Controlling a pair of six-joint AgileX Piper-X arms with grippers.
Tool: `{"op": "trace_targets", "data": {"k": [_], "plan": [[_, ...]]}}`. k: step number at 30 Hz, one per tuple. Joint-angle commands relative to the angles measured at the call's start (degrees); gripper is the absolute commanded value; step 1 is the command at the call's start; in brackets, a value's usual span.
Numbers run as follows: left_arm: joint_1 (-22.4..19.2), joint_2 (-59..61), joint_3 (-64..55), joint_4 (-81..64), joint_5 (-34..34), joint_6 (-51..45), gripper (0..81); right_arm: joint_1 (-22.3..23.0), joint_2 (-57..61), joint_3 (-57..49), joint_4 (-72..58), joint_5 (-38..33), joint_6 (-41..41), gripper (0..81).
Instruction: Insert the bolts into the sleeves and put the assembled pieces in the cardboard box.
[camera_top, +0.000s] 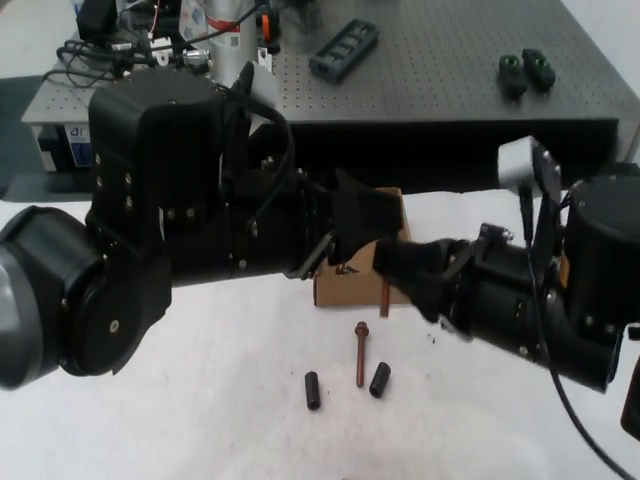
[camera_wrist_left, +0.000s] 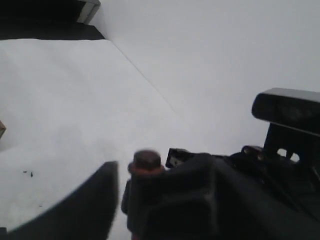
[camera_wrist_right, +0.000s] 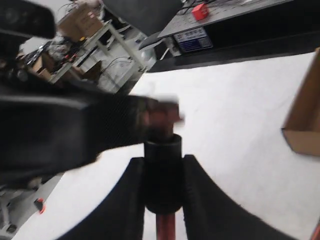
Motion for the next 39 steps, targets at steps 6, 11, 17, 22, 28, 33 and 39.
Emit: {"op": "trace_targets", "data": {"k": [6, 11, 17, 22, 28, 33, 39], "plan": [[-0.1, -0.8, -0.1, 9.8, -12.1, 4.0, 45.9, -5.6, 15.3, -13.6, 8.9, 4.0, -11.4, 1.7], [-0.1, -0.8, -0.1, 16.3, -23.7, 8.2, 45.4, -6.1, 32.8, -33.0, 21.5, 9.2, -18.0, 1.7], [-0.1, -0.8, -0.1, 19.2, -25.7, 9.9, 45.4, -6.1, 48.5, -51.4, 33.0, 15.1, -21.5, 1.7], [-0.1, -0.8, -0.1, 20.2, -25.7, 9.9, 45.4, -6.6, 54.7, -58.7, 39.4, 17.1, -22.6, 1.7], [-0.1, -0.8, -0.1, 20.6, -25.7, 9.9, 45.4, -6.7, 55.5, -59.3, 42.4, 17.1, -22.6, 13.7], [-0.1, -0.8, -0.1, 21.5, -25.7, 9.9, 45.4, -6.8, 53.5, -59.3, 42.6, 14.9, -21.9, 40.9], [-0.1, -0.8, -0.1, 23.5, -27.1, 12.3, 45.4, -6.3, 41.7, -57.0, 49.9, 11.9, -21.5, 32.1]]}}
